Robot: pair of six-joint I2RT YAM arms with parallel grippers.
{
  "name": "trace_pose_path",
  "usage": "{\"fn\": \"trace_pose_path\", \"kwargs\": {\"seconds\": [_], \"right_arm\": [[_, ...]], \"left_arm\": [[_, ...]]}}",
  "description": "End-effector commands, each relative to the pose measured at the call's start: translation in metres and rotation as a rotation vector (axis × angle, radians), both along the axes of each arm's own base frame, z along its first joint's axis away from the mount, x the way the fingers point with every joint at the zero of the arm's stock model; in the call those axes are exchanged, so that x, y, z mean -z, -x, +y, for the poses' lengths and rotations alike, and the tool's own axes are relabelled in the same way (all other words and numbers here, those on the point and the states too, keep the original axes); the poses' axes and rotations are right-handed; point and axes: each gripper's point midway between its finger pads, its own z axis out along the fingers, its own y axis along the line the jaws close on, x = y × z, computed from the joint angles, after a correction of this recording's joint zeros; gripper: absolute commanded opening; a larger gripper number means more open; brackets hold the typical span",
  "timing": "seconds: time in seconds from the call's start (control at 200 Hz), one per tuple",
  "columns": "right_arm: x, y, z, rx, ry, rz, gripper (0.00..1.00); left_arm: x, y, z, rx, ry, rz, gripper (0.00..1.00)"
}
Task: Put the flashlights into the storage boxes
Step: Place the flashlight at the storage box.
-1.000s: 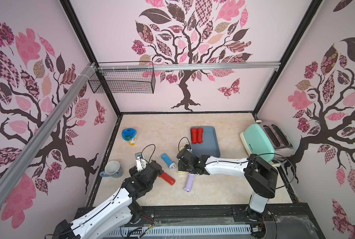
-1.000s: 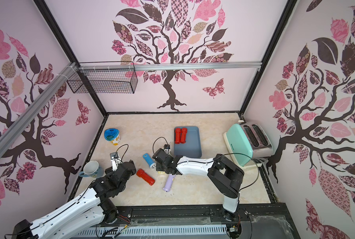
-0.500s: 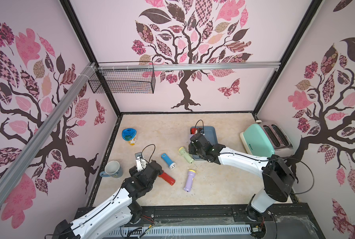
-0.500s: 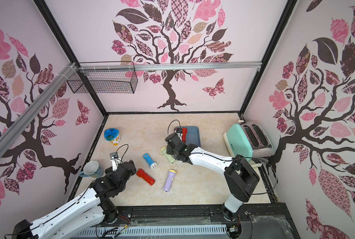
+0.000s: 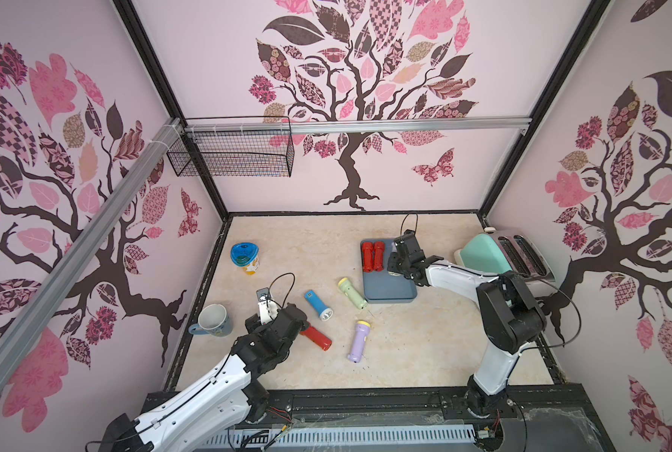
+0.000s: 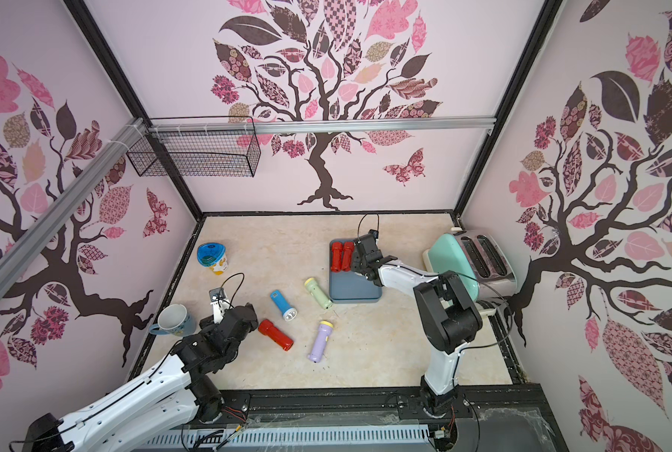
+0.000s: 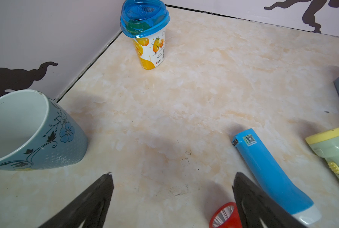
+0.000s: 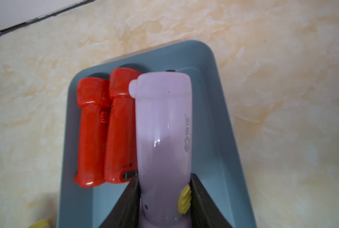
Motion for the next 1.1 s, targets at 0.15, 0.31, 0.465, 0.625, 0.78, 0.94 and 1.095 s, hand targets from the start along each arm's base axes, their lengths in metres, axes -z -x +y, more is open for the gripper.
{"fn": "trace_pose_path", "kwargs": {"seconds": [0.15,0.31,0.465,0.625,0.78,0.94,1.095], "right_arm": [[-0.004,-0.049,0.012,-0.127,-0.042,-0.047,0.44],[0.0,-0.062,0.017,-0.151,-0.041,-0.023,0.47],[0.003,-0.063,0.015,-0.124,-0.047,-0.012,0.49],[-0.019,-0.051,0.005,-0.066,-0.074,-0.038,0.54],[-0.029,-0.033,0.001,-0.059,-0.093,-0.028,0.55],[-0.026,-0.011,0.006,-0.08,-0.159,0.021,0.55],[-0.024,0.042,0.034,-0.118,-0.28,0.095,0.55]], "left_arm": [[0.009,0.001,0.0,0.01,-0.034,0.03,0.98],[0.009,-0.002,-0.002,0.005,-0.053,0.041,0.98],[0.01,-0.003,-0.001,-0.004,-0.063,0.054,0.98],[0.011,-0.004,-0.004,0.009,-0.064,0.061,0.98],[0.011,-0.003,-0.003,0.01,-0.058,0.052,0.98],[0.01,-0.003,-0.003,0.013,-0.058,0.051,0.98],[0.01,-0.002,-0.003,0.009,-0.053,0.048,0.98]]}}
